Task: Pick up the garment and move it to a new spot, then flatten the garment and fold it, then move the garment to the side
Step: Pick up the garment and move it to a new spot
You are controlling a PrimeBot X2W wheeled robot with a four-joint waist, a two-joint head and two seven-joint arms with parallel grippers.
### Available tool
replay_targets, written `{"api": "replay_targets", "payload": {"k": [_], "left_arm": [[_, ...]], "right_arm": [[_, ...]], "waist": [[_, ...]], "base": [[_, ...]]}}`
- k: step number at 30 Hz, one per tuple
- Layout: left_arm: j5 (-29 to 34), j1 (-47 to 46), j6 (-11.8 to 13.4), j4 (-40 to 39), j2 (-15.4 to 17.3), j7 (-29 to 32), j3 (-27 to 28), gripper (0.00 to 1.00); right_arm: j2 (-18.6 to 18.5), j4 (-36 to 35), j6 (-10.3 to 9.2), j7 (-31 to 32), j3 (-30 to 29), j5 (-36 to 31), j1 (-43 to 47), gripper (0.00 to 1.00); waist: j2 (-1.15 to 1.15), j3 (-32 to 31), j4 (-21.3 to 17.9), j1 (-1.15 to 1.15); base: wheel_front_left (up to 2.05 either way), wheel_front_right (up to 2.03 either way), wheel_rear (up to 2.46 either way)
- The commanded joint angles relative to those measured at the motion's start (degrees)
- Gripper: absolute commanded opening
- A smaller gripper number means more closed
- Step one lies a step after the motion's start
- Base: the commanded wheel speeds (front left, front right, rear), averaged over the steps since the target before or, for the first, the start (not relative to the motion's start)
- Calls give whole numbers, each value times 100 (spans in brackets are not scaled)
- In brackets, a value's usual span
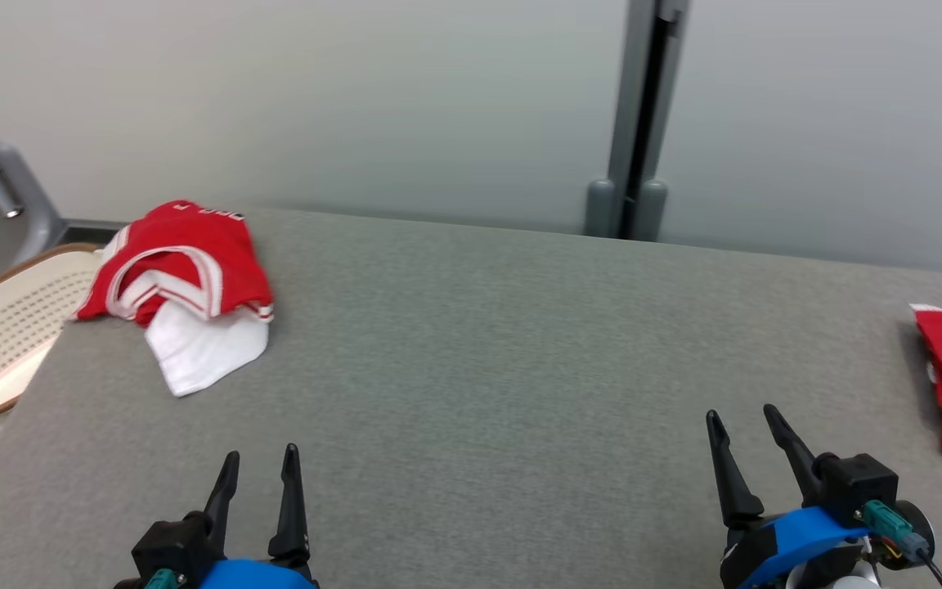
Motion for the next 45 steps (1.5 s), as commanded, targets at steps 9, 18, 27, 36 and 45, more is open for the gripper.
{"api": "replay_targets", "payload": {"k": [9, 18, 27, 36, 45], "left_arm": [[-13, 73, 90, -189, 161, -18, 128, 100], [-105, 252, 147, -362, 231, 21, 181, 100], [-235, 81, 154, -519, 237, 39, 255, 100], [-37, -1575, 33, -1128, 1178, 526, 569, 100], [-364, -3885, -215, -283, 1622, 1570, 685, 100]], "right_arm": [[-7, -66, 0, 66, 273, 213, 59, 100], [-11, 27, 0, 44, 547, 315, 6, 100], [-11, -86, 0, 128, 570, 149, -239, 100], [-10, -658, 0, 458, 234, -477, -643, 100], [-10, -1363, 0, 902, 333, -865, -1087, 100]], "waist": [[0, 54, 1598, 0], [0, 32, 2221, 0], [0, 246, 2166, 0], [0, 916, 1881, 0], [0, 1821, 1323, 0]], "base": [[0, 0, 0], [0, 0, 0], [0, 0, 0], [0, 0, 0], [0, 0, 0]]}}
